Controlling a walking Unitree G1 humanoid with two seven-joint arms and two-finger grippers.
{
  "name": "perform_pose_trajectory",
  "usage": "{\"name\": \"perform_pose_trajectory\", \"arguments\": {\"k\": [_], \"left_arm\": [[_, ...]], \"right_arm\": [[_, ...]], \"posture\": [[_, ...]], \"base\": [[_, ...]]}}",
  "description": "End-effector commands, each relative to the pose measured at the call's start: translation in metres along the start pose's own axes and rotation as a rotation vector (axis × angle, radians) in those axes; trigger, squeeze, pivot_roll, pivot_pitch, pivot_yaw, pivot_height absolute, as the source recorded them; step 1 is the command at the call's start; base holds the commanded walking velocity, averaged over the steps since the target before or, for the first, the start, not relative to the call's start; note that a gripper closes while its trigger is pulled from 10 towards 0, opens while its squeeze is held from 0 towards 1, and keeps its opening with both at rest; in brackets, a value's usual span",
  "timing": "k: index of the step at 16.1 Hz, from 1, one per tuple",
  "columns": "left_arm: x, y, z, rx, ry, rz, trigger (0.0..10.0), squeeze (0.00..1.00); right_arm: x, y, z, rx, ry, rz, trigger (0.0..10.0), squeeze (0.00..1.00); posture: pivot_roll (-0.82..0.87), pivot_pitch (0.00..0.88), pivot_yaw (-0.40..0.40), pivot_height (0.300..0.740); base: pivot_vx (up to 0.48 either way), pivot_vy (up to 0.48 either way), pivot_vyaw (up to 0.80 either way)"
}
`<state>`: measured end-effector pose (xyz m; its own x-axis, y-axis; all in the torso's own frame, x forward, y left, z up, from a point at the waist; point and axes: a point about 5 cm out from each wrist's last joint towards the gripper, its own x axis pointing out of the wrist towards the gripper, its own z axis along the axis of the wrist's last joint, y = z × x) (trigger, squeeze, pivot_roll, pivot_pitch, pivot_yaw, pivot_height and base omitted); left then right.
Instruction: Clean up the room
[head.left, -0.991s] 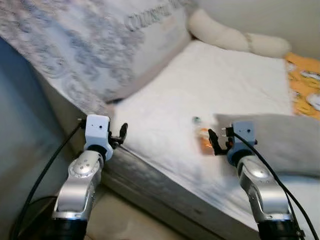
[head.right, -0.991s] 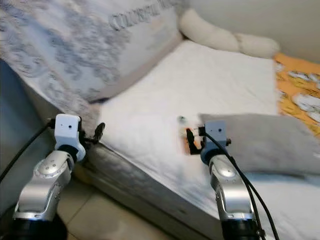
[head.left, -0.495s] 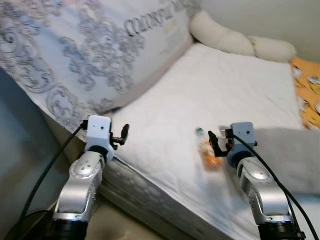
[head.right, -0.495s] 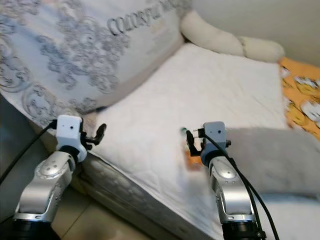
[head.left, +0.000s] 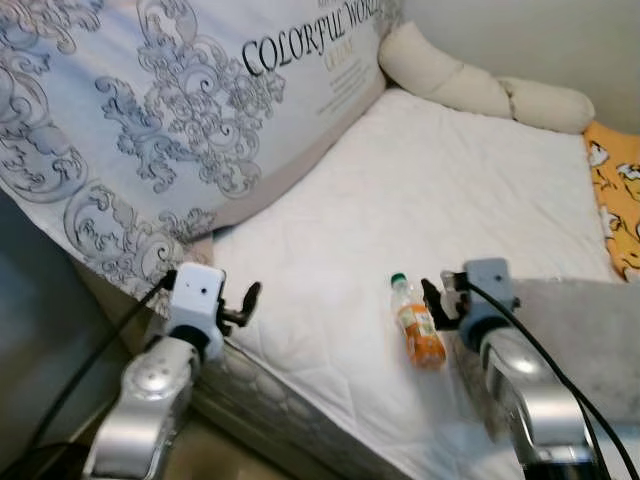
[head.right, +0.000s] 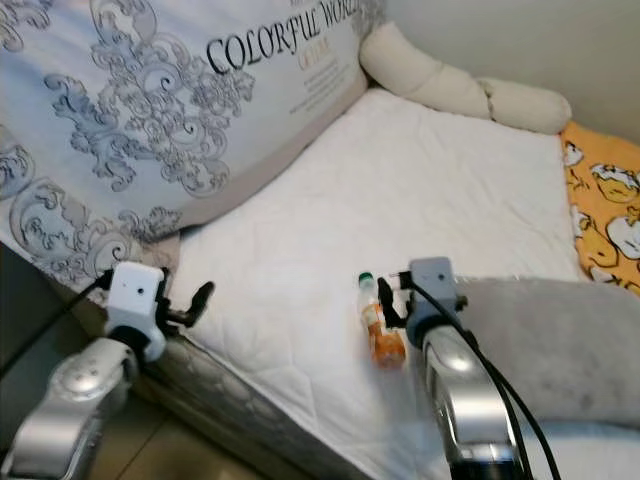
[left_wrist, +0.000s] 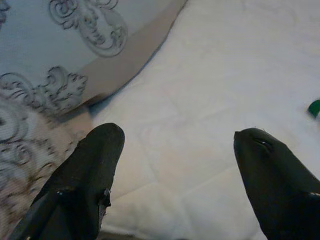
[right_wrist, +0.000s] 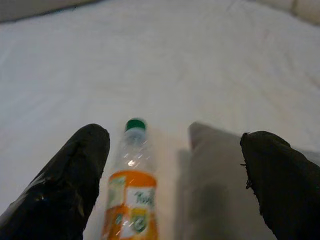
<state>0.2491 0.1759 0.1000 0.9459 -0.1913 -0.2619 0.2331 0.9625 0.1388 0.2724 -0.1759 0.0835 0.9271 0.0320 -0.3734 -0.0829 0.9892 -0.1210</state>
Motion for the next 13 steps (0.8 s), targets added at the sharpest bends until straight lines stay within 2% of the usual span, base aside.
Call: {"name": "perform_pose_trajectory", "arguments": {"k": [1,4,6,9,12,13], "left_arm": [[0.006,-0.006,0.0,0.054,0.046,-0.091,10.0,0.0],[0.012,-0.01,-0.003,0.144,0.119,-0.264,10.0,0.0],[0.015,-0.014,0.002,0.178,0.137,-0.397,10.0,0.0],[0.015,-0.012,0.006,0.234,0.179,-0.494,10.0,0.0],[0.01,-0.011,0.006,0.258,0.201,-0.536,10.0,0.0],[0.005,-0.013,0.005,0.261,0.212,-0.55,10.0,0.0]], "right_arm": [[0.014,-0.006,-0.006,-0.046,0.102,0.007,10.0,0.0],[0.043,-0.011,0.001,-0.047,0.163,0.03,10.0,0.0],[0.062,-0.004,0.001,-0.063,0.23,0.091,10.0,0.0],[0.074,0.004,-0.003,-0.07,0.293,0.128,10.0,0.0],[0.077,0.009,-0.013,-0.068,0.342,0.122,10.0,0.0],[0.077,0.008,-0.019,-0.082,0.357,0.098,10.0,0.13]], "posture": [[0.07,0.0,-0.051,0.74],[0.06,0.0,-0.032,0.74],[0.06,0.0,-0.024,0.74],[0.09,0.0,-0.025,0.74],[0.12,0.0,-0.027,0.74],[0.14,0.0,-0.029,0.74]], "base": [[0.0,0.0,0.0],[0.0,0.0,0.0],[0.0,0.0,0.0],[0.0,0.0,0.0],[0.0,0.0,0.0],[0.0,0.0,0.0]]}}
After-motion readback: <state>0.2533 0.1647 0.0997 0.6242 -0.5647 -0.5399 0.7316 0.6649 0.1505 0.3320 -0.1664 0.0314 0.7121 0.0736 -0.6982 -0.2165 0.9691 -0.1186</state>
